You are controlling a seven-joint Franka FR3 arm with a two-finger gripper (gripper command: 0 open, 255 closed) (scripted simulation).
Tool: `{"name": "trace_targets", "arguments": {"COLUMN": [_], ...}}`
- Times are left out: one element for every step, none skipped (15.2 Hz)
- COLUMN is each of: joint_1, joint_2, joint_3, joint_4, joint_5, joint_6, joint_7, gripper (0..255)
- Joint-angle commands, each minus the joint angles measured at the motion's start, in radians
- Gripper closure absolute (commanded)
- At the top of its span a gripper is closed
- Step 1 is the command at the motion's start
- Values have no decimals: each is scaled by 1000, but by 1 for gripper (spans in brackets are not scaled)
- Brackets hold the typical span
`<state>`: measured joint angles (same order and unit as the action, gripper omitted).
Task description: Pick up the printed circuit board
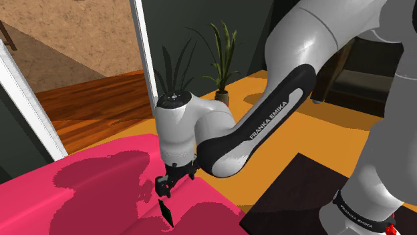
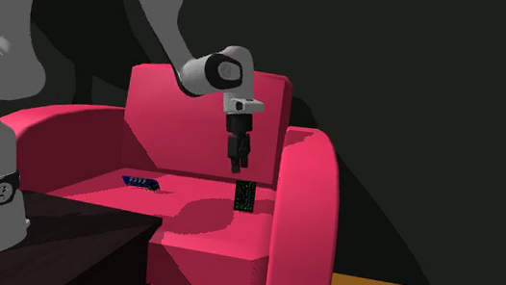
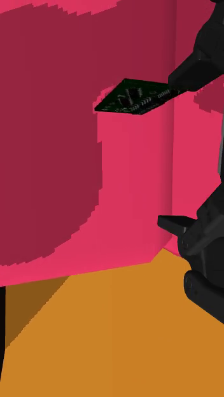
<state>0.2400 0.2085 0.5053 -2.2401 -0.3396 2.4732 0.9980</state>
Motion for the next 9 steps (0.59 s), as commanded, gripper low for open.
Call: {"name": "trace_targets", "arguments": {"joint_1": [41, 64, 87, 110, 122, 127, 131, 135, 140], "joint_2": [85, 123, 160, 197, 214, 224, 235, 245, 256], "joint_3": [-14, -24, -34, -45, -50, -56, -62, -68, -75], "joint_4": [63, 94, 126, 159, 175, 176, 176, 177, 178], "joint_5": [-76, -105, -132, -157, -168, -177, -186, -195, -205], "joint_6": [6, 6, 6, 4, 4, 12, 21, 29, 38], "joint_7": [67, 93, 117, 138, 147, 154, 162, 169, 176], "gripper": [0, 0, 0, 0, 0, 0, 0, 0, 0]}}
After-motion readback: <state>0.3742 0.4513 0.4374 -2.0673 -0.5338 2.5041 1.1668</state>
